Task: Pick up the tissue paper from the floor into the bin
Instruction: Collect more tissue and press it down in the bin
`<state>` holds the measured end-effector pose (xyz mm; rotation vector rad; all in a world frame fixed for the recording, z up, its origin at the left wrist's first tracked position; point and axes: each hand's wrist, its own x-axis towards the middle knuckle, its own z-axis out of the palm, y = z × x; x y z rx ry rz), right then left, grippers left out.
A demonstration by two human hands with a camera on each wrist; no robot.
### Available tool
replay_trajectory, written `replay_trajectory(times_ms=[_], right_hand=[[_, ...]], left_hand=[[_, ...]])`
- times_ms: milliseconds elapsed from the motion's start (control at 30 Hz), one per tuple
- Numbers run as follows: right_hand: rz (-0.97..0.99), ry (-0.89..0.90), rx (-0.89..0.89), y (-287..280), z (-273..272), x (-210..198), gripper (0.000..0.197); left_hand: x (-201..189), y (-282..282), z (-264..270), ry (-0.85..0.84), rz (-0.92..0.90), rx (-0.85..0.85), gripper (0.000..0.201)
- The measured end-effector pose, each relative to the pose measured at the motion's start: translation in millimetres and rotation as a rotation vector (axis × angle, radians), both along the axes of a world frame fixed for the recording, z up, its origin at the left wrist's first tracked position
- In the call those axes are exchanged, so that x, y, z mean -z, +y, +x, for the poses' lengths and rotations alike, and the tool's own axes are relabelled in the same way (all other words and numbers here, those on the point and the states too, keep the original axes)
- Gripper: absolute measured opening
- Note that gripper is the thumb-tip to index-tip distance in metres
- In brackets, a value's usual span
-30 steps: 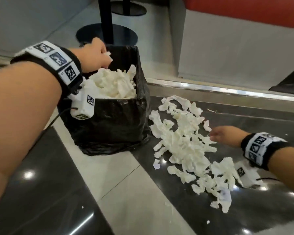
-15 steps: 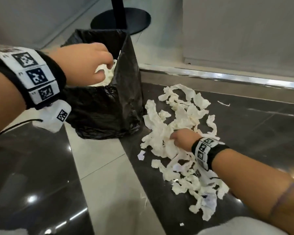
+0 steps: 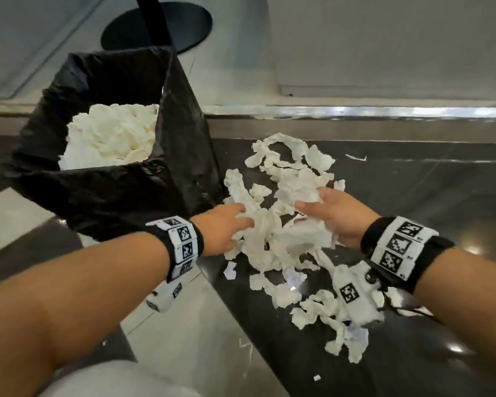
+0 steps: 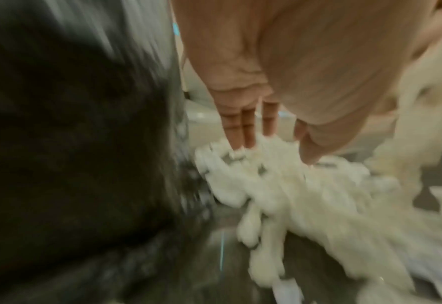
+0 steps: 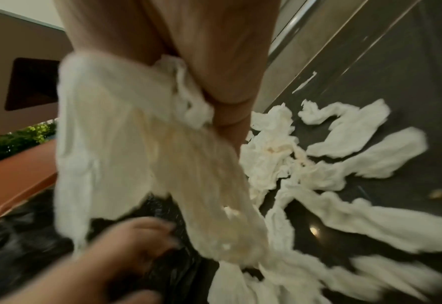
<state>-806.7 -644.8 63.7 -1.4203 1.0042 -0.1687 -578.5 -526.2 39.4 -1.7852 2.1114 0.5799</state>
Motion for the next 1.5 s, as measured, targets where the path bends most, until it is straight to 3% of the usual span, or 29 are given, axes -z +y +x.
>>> replay_trajectory(times_ms=[100, 167, 233, 300, 400, 467, 567, 700, 767, 867, 967, 1100, 1167, 1333, 1433, 1500], right_hand=[[-0.092, 0.0, -0.02, 21.0, -17.9, -26.9, 0.065], [-0.201, 0.059, -0.019, 31.3, -24.1, -41.2, 0.071], [-0.249, 0.1, 0.038, 35.9, -25.0, -48.7, 0.075], [-0.226, 0.117, 0.114, 35.0, -22.6, -47.7, 0.075], [-0.146, 0.098, 0.233, 31.6, -11.0, -38.8, 0.045], [-0.157, 0.115, 0.213, 28.7, -2.0, -22.2, 0.037], [-0.304, 0.282, -0.034, 30.8, 22.1, 5.8, 0.013], [-0.485, 0.636, -0.715, 55.6, 37.1, 52.5, 0.053], [-0.556, 0.757, -1.023, 75.2, 33.3, 73.9, 0.066], [-0.681, 0.775, -1.2, 90.3, 27.9, 86.8, 0.04], [-0.761, 0.713, -1.095, 80.1, 36.0, 81.0, 0.03], [-0.606, 0.552, -0.629, 55.3, 51.2, 47.0, 0.037], [-0.576, 0.466, -0.475, 47.7, 55.9, 30.4, 0.02], [-0.457, 0.223, -0.139, 46.2, 66.2, -20.4, 0.044], [-0.404, 0.115, -0.102, 43.7, 70.8, -49.8, 0.044], [-0.354, 0.071, -0.147, 38.0, 70.2, -64.3, 0.033]], left_hand=[[48.6, 1.0, -24.8, -0.037, 0.208, -0.103, 0.071], [70.1, 0.8, -36.8, -0.007, 0.271, -0.182, 0.062], [75.8, -4.0, -38.7, 0.055, 0.213, -0.2, 0.038], [71.0, -11.0, -31.6, 0.091, 0.106, -0.149, 0.028], [50.3, -14.8, -12.0, 0.297, -0.048, -0.287, 0.018], [29.8, -8.1, -0.3, 0.404, -0.128, -0.374, 0.007], [-0.1, 11.6, 15.8, 0.539, -0.162, -0.468, 0.009], [-20.3, 37.1, 31.2, 0.555, -0.121, -0.527, 0.064], [-23.7, 46.9, 32.0, 0.53, -0.11, -0.554, 0.055], [-19.9, 57.1, 31.9, 0.402, -0.135, -0.578, 0.033], [-12.8, 64.3, 33.7, 0.455, -0.172, -0.598, 0.017], [-16.4, 59.4, 36.0, 0.514, -0.158, -0.604, 0.005], [-20.8, 54.0, 34.1, 0.553, -0.175, -0.627, 0.014], [-40.5, 46.6, 26.7, 0.631, -0.207, -0.616, 0.024], [-70.0, 40.5, 28.7, 0.556, -0.256, -0.506, 0.019], [-98.1, 36.4, 37.5, 0.502, -0.255, -0.458, 0.015]])
